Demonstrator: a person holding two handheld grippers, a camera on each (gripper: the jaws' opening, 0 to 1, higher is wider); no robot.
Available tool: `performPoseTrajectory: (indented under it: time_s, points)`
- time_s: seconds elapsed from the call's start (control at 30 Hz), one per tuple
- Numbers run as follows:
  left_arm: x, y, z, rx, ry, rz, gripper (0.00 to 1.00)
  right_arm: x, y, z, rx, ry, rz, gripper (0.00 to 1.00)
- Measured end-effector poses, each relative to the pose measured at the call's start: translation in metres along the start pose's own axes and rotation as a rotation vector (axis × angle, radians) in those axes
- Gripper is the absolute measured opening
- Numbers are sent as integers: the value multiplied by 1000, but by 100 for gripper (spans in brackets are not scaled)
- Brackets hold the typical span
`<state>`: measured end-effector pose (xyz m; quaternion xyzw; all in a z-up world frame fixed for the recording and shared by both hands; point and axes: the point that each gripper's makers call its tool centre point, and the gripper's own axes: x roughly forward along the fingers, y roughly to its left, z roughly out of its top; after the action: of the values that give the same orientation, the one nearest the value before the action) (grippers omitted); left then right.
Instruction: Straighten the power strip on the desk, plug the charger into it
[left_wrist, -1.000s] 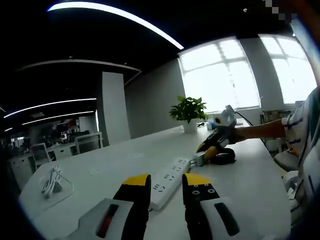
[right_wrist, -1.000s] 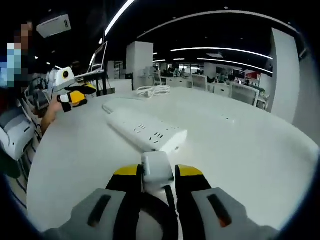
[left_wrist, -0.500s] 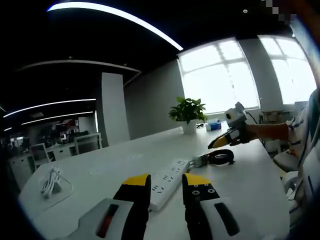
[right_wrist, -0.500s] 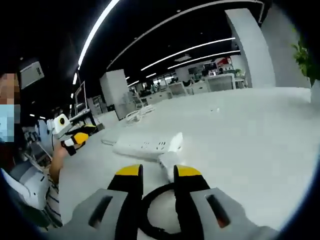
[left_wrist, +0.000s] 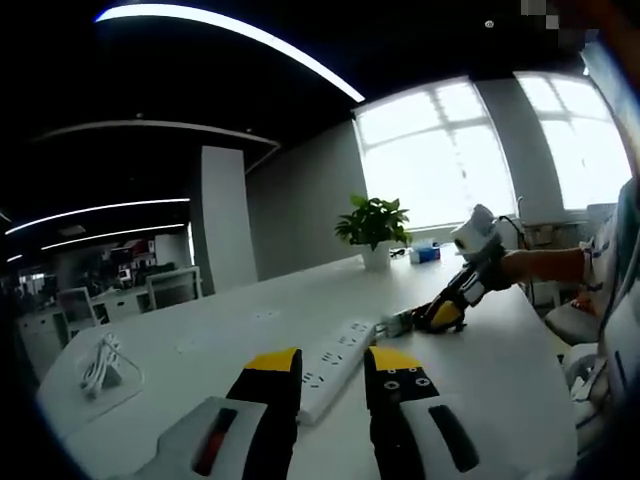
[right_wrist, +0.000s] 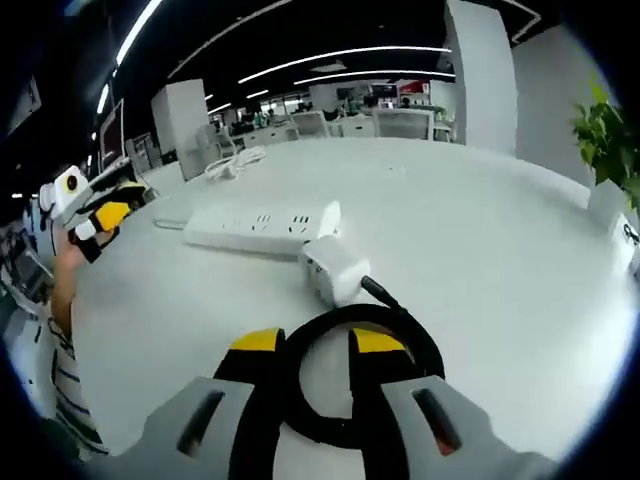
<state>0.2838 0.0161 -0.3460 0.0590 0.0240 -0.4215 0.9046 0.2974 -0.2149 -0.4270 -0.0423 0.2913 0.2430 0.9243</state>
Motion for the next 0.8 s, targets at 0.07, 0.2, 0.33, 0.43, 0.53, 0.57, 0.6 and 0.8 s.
performPoseTrajectory:
  time_s: [0.07, 0.2, 0.33, 0.43, 0.53, 0.57, 0.6, 0.8]
  points:
    - [-2, 1, 3, 0, -10, 3, 25, 5, 1, 0, 27, 25, 7, 24]
    - [-3, 0, 7, -15, -28, -6, 25, 11, 2, 1, 55, 39, -3, 24]
    - [-4, -3, 9, -13, -36, -12, 25, 13, -2, 1, 47, 60, -36, 21]
    - [-4, -5, 9, -11, -39, -20, 25, 12, -2, -1, 8, 82, -44, 13]
    - [-4, -5, 9, -10, -39, -19, 25, 6, -11, -2, -92, 99, -86, 8]
    - [-4, -5, 9, -11, -38, -19, 25, 5, -9, -3, -121, 108, -77, 7]
    - [-4, -5, 9, -11, -38, -19, 25, 4, -7, -4, -125, 114, -77, 7]
    - [-3, -6, 6, -6, -28, -19, 25, 2, -10, -2, -305, 137, -124, 6]
